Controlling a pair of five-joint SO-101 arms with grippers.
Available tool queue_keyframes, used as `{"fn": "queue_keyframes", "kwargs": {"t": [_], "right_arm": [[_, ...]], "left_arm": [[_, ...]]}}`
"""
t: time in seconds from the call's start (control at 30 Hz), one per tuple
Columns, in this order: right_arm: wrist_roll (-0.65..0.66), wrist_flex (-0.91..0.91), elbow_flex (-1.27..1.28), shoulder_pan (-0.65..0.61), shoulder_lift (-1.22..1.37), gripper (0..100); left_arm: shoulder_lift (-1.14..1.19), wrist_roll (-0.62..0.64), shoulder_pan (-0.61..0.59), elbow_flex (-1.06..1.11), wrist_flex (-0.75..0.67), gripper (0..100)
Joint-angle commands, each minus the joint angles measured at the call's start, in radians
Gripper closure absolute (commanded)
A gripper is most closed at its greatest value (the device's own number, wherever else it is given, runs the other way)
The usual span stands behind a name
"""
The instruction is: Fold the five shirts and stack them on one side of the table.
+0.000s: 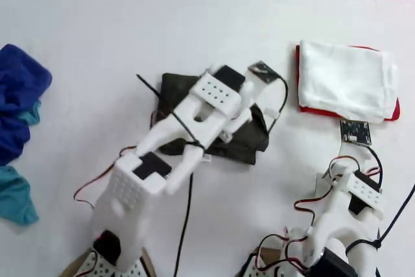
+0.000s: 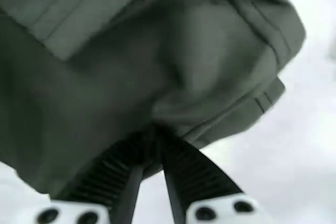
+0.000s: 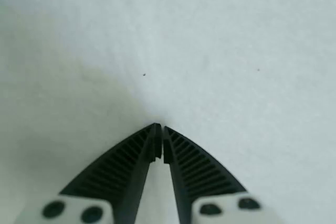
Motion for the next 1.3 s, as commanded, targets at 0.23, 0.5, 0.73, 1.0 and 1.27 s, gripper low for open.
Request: {"fn": "queue_keyframes", "kwargs": {"t": [0.23,0.5,0.73,1.0,1.27], "right_arm": [[-0.005,-0.01,0.0,-0.013,-0.027,97.9],[-0.005,-0.01,0.0,-0.013,-0.027,97.9],[-0.005,-0.01,0.0,-0.013,-0.027,97.9],[-0.005,-0.01,0.0,-0.013,-0.027,97.9],[-0.005,-0.01,0.0,-0.013,-0.027,97.9]], "left_arm": [[-0.163,-0.071,-0.011,-0.008,0.014,97],[-0.063,-0.068,-0.186,-0.007,-0.25,97],[0.034,-0.015,-0.169,-0.03,-0.307,97],[0.037,-0.014,-0.14,-0.119,-0.345,97],[0.086,-0.018,-0.155,-0.128,-0.316,97]]}}
